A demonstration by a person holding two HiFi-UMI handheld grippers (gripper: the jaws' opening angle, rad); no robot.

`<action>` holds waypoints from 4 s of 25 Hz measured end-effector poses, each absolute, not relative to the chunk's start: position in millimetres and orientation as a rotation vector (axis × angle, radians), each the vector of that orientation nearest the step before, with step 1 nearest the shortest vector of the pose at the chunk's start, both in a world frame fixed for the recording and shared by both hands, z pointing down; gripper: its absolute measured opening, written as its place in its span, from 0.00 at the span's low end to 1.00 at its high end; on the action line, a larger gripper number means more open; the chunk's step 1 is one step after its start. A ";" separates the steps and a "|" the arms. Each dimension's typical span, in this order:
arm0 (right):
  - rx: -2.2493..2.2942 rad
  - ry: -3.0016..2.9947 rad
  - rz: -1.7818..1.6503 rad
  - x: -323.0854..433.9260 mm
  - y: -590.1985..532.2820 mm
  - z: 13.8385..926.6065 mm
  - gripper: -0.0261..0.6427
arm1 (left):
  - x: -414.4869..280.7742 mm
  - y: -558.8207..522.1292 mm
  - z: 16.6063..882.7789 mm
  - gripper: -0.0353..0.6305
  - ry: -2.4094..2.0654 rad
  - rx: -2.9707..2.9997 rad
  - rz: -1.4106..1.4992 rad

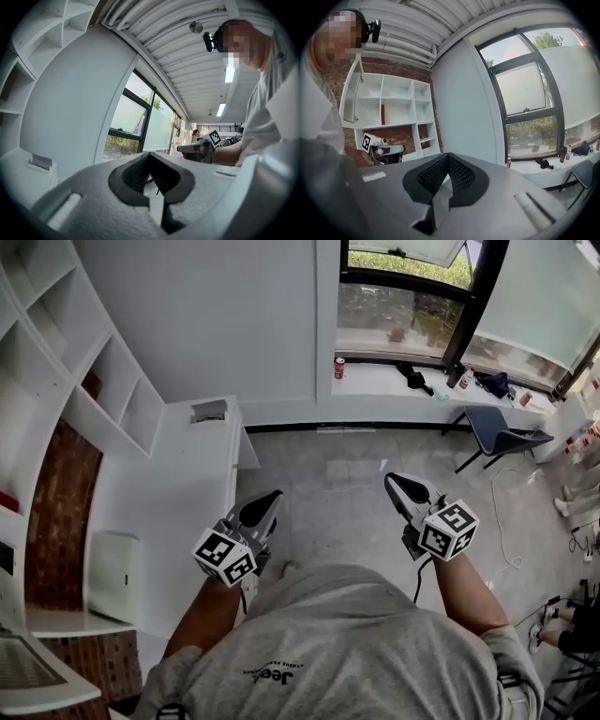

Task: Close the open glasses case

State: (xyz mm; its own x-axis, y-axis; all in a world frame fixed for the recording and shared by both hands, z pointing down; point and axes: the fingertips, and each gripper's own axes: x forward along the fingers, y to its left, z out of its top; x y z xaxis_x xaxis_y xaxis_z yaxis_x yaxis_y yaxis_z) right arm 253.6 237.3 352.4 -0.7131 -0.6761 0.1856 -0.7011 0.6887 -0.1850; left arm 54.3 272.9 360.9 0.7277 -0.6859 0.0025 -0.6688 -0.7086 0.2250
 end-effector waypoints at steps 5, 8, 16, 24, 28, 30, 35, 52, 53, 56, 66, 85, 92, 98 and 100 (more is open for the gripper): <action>1.175 -2.799 0.355 192.3 178.1 343.2 0.05 | -9.1 210.9 353.9 0.05 -1.060 2.756 -0.095; 1.189 -2.790 0.360 164.4 148.3 344.4 0.05 | -42.5 181.5 355.2 0.05 -1.065 2.750 -0.094; 1.168 -2.762 0.394 132.6 84.8 355.0 0.06 | -82.2 128.2 367.0 0.05 -1.089 2.685 -0.117; 1.085 -2.812 0.430 138.8 4.6 374.8 0.06 | -75.3 68.7 384.6 0.05 -1.171 2.641 -0.072; 1.003 -2.852 0.444 154.1 -54.9 384.2 0.06 | -57.7 23.8 389.1 0.05 -1.256 2.614 -0.057; 0.961 -2.863 0.449 162.3 -89.6 385.6 0.06 | -48.3 -6.1 389.9 0.05 -1.295 2.598 -0.061; 0.865 -2.889 0.438 188.8 -170.9 377.1 0.06 | -10.0 -81.5 381.0 0.05 -1.349 2.557 -0.093; 0.939 -2.851 0.388 210.9 -302.2 378.0 0.06 | 36.8 -242.0 374.0 0.05 -1.182 2.640 -0.060; 0.972 -2.838 0.386 208.5 -305.5 378.7 0.06 | 32.5 -247.0 374.7 0.05 -1.158 2.651 -0.057; 1.057 -2.815 0.397 200.9 -308.9 377.1 0.06 | 18.1 -257.2 374.2 0.05 -1.093 2.690 -0.034; 1.140 -2.782 0.385 195.9 -315.0 369.9 0.06 | 6.7 -266.7 366.6 0.05 -1.010 2.737 -0.042; 0.583 -2.814 0.249 98.3 -329.7 386.0 0.54 | -49.0 -251.6 397.4 0.42 -1.239 2.673 0.145; 0.302 -2.791 0.173 0.2 -319.4 408.1 0.57 | -128.6 -230.1 423.4 0.44 -1.433 2.561 0.254; 0.090 -2.743 0.132 -84.1 -297.9 439.8 0.60 | -196.0 -211.0 457.1 0.47 -1.515 2.478 0.373; 0.029 -2.722 0.120 -110.3 -288.5 453.2 0.61 | -216.2 -205.0 470.1 0.48 -1.527 2.452 0.416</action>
State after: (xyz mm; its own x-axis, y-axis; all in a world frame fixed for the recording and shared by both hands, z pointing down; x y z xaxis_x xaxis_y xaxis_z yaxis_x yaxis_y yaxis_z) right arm -110.3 -288.5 453.2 -0.9143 -0.0022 0.4051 -0.0379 0.9961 -0.0800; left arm -216.2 -205.0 470.1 0.4189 -0.8370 0.3521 -0.9000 -0.4342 0.0386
